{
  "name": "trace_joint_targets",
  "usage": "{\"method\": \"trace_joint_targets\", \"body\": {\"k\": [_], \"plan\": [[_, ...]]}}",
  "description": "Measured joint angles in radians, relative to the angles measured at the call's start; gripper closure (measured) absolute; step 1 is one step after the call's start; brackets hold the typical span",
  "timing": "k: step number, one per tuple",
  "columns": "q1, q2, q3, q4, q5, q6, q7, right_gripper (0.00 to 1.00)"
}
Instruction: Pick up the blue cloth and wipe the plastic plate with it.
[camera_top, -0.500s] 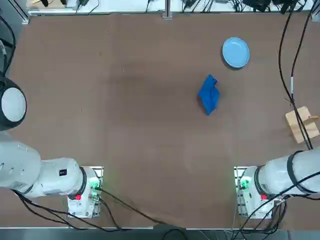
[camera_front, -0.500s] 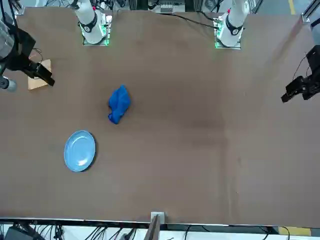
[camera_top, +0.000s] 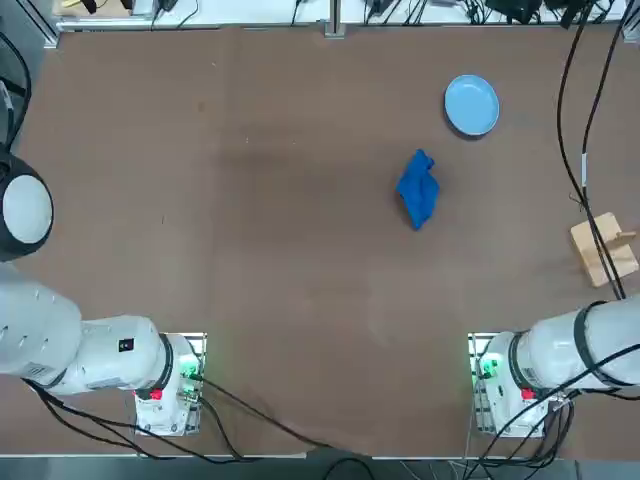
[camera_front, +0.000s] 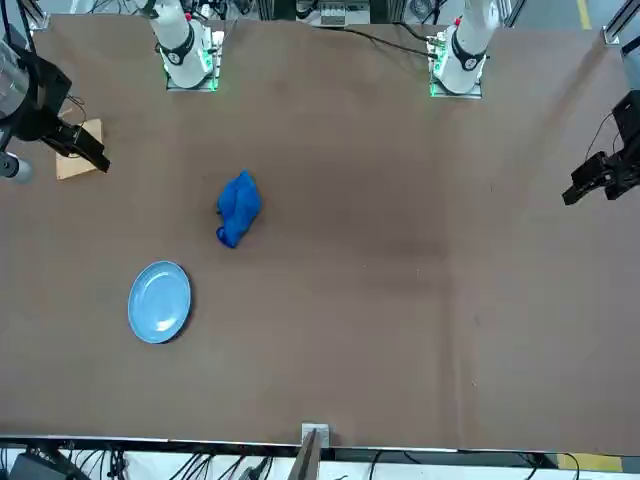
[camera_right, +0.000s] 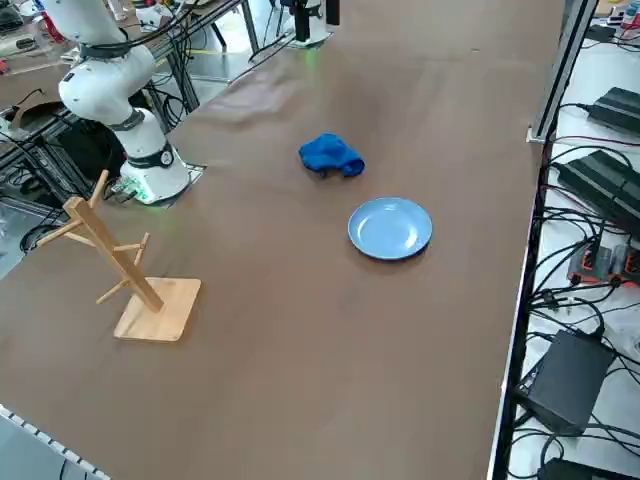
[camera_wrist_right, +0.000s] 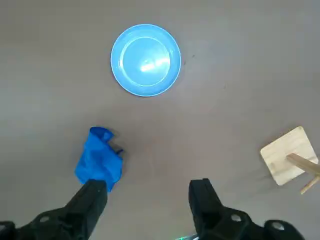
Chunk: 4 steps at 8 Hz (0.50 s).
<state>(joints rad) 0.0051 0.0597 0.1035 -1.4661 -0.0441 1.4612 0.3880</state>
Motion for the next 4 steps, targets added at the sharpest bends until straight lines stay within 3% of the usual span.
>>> {"method": "trace_joint_targets", "body": {"k": [4], "plan": [[0.01,0.0,0.001,-0.002,0.0,-0.008,-0.001,0.0]]}}
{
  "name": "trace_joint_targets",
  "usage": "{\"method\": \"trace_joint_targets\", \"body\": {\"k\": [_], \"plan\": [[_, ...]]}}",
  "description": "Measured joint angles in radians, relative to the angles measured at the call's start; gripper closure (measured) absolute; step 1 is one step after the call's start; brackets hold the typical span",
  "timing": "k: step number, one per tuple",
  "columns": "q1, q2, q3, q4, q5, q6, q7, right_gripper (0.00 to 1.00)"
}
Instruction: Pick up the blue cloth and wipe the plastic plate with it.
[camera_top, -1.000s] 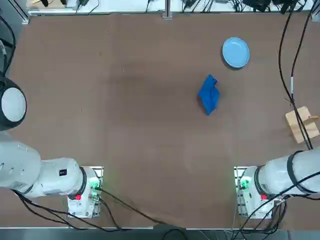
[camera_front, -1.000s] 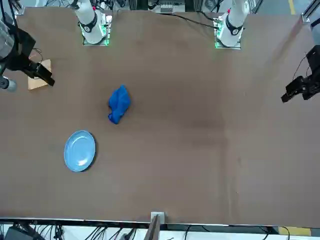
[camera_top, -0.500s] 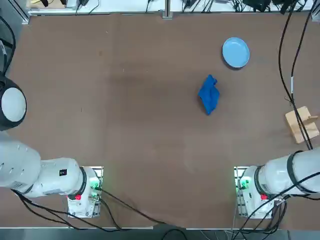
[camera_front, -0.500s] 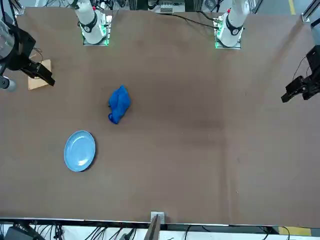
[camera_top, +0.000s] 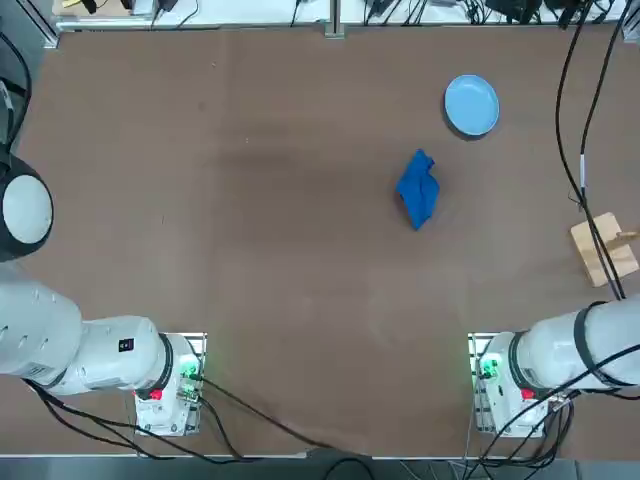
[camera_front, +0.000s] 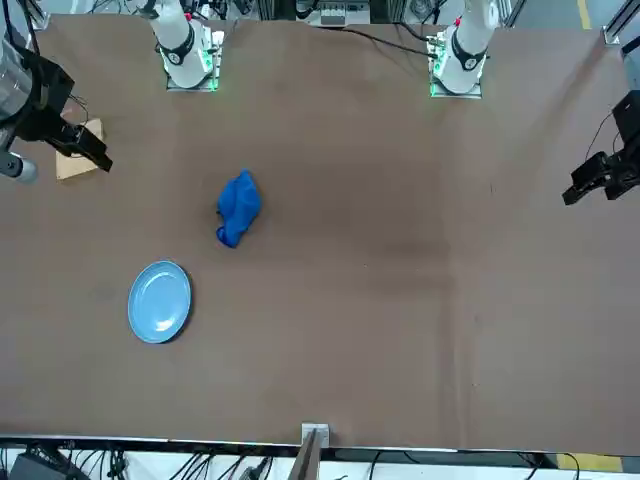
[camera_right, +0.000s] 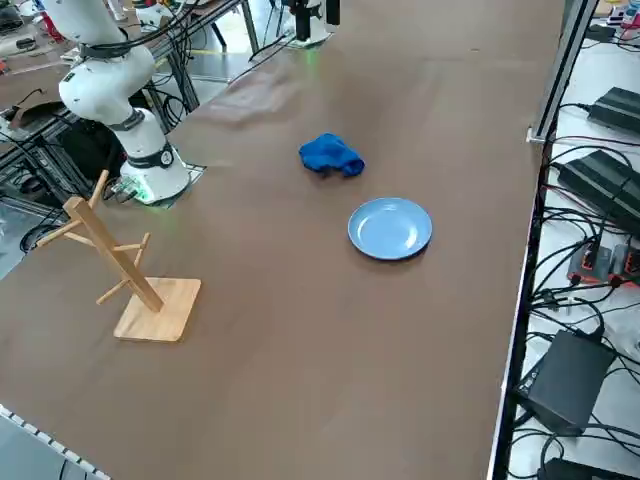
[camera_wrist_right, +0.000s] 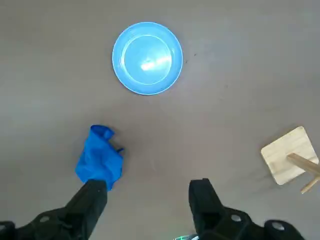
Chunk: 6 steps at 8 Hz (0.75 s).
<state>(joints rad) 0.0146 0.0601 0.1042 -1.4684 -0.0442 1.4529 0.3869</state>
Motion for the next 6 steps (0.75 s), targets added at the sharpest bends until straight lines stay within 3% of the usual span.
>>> {"method": "trace_joint_targets", "body": {"k": [4,6], "plan": [[0.011,0.001,0.025,-0.003,0.002,-0.025,0.02,0.0],[0.042,0.024,0.036,-0.019,0.002,0.009,0.117,0.0]]}}
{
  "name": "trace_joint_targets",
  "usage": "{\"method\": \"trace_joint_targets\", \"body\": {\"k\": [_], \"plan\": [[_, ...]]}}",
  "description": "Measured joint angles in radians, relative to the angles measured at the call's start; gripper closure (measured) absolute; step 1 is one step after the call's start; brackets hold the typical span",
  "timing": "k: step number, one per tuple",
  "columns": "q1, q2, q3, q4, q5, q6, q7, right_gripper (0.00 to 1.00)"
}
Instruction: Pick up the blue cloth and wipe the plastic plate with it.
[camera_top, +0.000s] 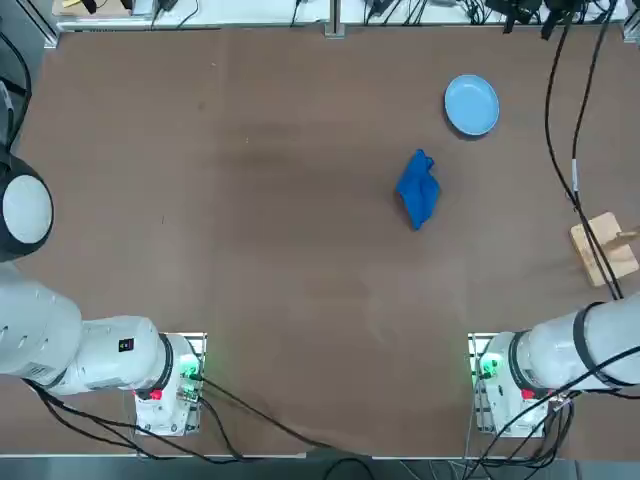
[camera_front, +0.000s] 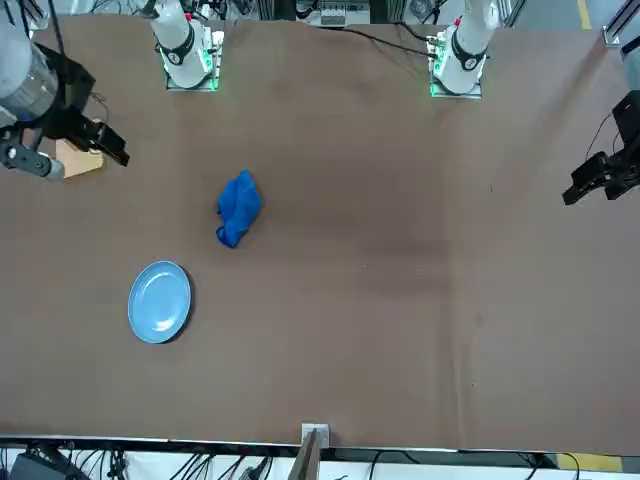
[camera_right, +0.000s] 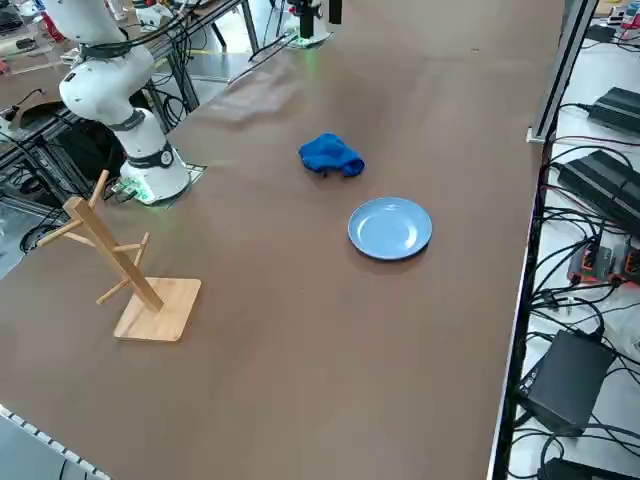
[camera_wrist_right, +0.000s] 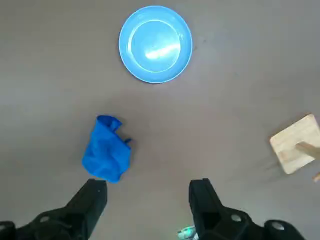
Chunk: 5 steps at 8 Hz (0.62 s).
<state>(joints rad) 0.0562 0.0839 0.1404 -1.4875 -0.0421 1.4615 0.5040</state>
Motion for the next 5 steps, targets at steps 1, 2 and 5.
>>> {"method": "trace_joint_targets", "body": {"k": [1,2,5], "plan": [[0.012,0.016,0.002,-0.019,0.0,0.041,0.052,0.0],[0.018,0.029,0.003,-0.053,0.001,0.094,0.106,0.0],[0.041,0.042,0.003,-0.198,0.033,0.274,0.258,0.0]]}}
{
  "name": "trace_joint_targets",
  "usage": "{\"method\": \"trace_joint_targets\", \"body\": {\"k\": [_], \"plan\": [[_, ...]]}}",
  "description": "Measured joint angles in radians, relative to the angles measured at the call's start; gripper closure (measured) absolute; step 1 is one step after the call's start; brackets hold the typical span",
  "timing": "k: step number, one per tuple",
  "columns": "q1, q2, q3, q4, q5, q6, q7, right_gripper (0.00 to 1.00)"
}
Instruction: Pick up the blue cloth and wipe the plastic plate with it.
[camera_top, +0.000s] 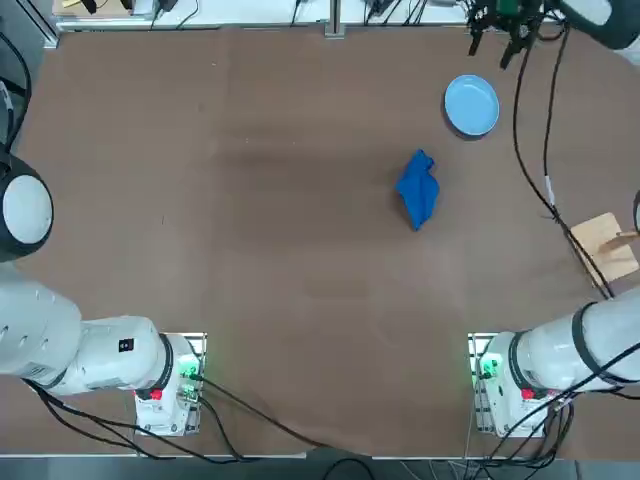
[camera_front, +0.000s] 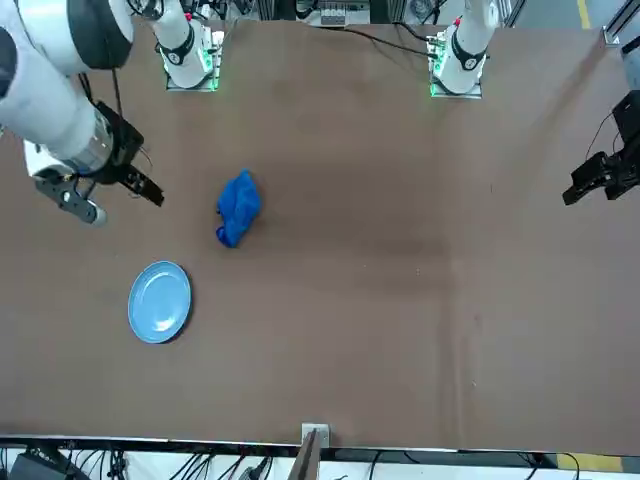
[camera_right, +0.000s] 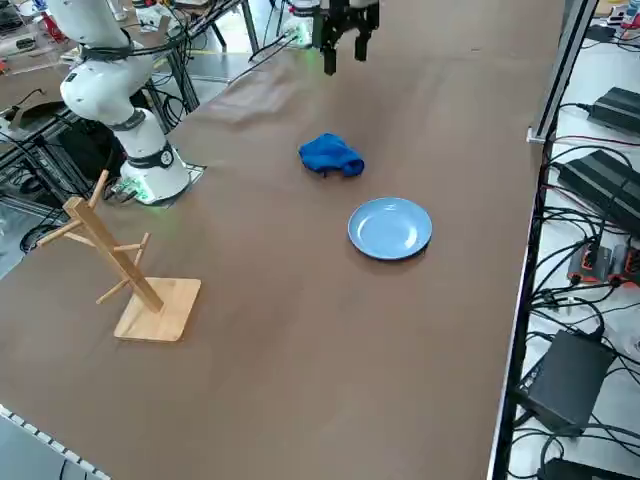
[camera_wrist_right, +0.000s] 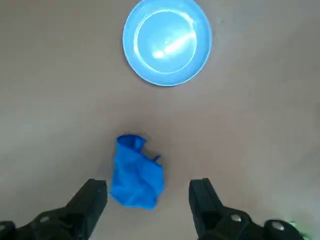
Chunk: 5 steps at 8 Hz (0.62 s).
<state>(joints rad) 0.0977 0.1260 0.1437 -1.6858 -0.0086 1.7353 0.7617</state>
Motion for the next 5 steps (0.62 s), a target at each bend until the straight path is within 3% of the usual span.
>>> {"method": "trace_joint_targets", "body": {"k": [5], "plan": [[0.103,-0.004,0.002,-0.267,0.005,0.318,0.168,0.0]]}}
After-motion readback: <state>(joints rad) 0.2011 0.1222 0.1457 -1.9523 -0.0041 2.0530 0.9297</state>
